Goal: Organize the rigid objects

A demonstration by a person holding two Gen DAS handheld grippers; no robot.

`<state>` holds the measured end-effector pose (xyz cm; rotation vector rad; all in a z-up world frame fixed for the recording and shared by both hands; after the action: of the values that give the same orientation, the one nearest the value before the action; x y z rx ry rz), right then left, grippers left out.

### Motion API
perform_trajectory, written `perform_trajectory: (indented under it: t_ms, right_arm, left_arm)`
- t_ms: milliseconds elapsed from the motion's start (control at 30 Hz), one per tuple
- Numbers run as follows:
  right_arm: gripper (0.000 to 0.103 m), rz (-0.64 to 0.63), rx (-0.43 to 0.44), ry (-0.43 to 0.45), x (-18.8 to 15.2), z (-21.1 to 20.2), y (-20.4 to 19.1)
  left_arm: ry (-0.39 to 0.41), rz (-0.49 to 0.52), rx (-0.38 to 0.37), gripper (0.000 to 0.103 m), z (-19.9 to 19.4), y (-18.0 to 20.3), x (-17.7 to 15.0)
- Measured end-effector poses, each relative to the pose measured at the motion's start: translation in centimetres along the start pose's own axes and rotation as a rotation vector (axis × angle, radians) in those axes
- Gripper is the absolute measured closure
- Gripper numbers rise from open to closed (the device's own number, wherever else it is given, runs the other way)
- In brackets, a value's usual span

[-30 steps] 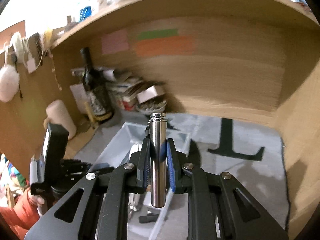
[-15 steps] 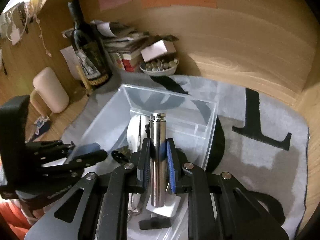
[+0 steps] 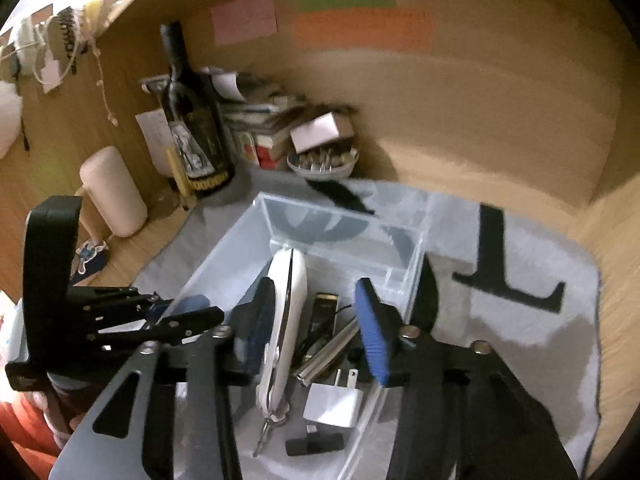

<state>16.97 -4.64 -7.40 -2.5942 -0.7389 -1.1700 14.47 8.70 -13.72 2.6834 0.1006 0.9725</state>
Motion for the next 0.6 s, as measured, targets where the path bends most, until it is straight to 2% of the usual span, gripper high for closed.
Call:
perform_trajectory:
  t_ms: [133,200,267,400,467,600]
  right_arm:
    - [0.051,-0.009,-0.026,0.066,-0.2,-2.5,0.0]
    - [0.034,-0.006,-0.054,0.111,-0.5,-4.1,0.1]
    - [0.026,-0.004,-0.077,0.156,-0.7,-5.4,0.0]
    - [0.017,0.000,-0.101,0.224,-1.3,-8.3,0.4]
    - [0.013,0.013,-0.112,0.250,-1.6,-9.6,0.8]
    - [0.000,0.054,-0.124,0.295,-2.2,-11.6,1.6]
  left_arm:
    - [0.041,0.005,0.009,0.086,-1.7,0.5,-0.1]
    - [0.074,0.018,0.014,0.086,-3.0,1.2,-0.1]
    - [0.113,0.039,0.024,0.085,-4.4,2.0,-0.1]
    - [0.224,0.091,0.039,0.062,-7.7,4.1,-0.1]
    - [0.273,0.108,0.039,0.057,-9.1,5.0,0.0]
    - [0.357,0.121,0.021,0.044,-11.9,6.6,-0.2]
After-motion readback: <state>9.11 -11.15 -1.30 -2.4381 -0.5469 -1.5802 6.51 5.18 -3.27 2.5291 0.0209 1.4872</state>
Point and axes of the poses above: each gripper's, at about its wrist camera, not at the fingertips, and z roughly the way its jaws point, y to its right, x to its top, the point moved 3 cm from there along z, roughly the way its jaws point, and after that the axes turned 9 degrees about -x, right-handed, at the moved point
